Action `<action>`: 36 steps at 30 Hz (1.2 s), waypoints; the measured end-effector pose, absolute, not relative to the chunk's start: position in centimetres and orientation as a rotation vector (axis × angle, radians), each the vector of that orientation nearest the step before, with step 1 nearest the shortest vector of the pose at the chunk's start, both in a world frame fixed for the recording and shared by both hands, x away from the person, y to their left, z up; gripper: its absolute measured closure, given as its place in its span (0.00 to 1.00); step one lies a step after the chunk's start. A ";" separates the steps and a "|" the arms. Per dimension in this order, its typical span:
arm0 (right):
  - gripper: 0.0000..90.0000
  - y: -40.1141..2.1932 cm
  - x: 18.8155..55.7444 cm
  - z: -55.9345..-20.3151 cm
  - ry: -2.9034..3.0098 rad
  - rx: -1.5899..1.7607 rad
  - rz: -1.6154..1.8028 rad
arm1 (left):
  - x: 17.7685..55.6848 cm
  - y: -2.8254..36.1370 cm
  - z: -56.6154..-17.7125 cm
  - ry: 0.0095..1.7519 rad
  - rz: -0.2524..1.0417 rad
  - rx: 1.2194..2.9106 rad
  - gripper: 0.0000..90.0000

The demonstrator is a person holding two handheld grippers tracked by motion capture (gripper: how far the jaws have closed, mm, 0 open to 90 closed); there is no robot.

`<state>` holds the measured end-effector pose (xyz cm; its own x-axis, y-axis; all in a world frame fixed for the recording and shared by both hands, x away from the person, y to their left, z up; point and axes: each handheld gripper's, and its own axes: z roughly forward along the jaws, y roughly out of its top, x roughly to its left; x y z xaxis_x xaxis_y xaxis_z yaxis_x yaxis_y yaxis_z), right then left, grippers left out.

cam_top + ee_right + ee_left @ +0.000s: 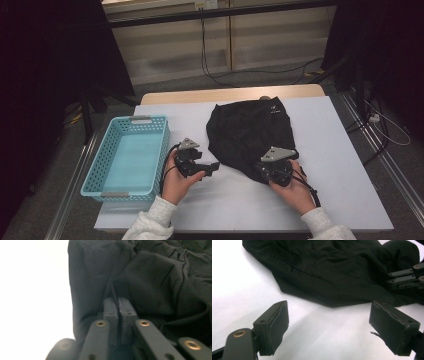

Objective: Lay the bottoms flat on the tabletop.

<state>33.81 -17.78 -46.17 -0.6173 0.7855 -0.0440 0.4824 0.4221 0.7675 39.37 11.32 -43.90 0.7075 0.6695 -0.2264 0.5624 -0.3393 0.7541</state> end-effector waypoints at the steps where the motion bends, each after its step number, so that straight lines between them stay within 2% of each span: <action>1: 0.98 -17.9 33.8 -46.0 2.272 1.092 1.056 | 39.4 11.3 -43.9 0.942 0.154 2.029 0.19; 6: 0.99 -19.6 34.5 -44.4 2.181 1.142 1.153 | 39.5 11.3 -44.1 0.949 0.135 2.021 0.21; 10: 0.99 -22.7 35.8 -43.8 2.075 1.258 1.201 | 39.7 11.3 -44.5 0.961 0.129 2.023 0.21; 19: 0.95 -23.7 37.5 -46.8 2.125 1.327 1.036 | 39.8 11.4 -44.5 0.970 0.135 2.022 0.21; 23: 0.79 -23.6 37.3 -46.5 2.120 1.309 1.004 | 39.7 11.5 -44.4 0.960 0.135 2.037 0.21; 30: 0.40 -23.2 36.2 -44.2 2.060 1.268 1.016 | 39.6 11.4 -44.2 0.950 0.140 2.045 0.20; 36: 0.31 -22.1 35.5 -43.2 2.077 1.223 1.053 | 39.5 11.3 -44.2 0.944 0.142 2.045 0.20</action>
<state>35.54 -22.14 -43.17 -0.4679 0.8830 -0.0379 0.4913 0.2955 0.8193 39.48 11.34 -44.17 0.7077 0.6679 -0.2305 0.5705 -0.3476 0.7441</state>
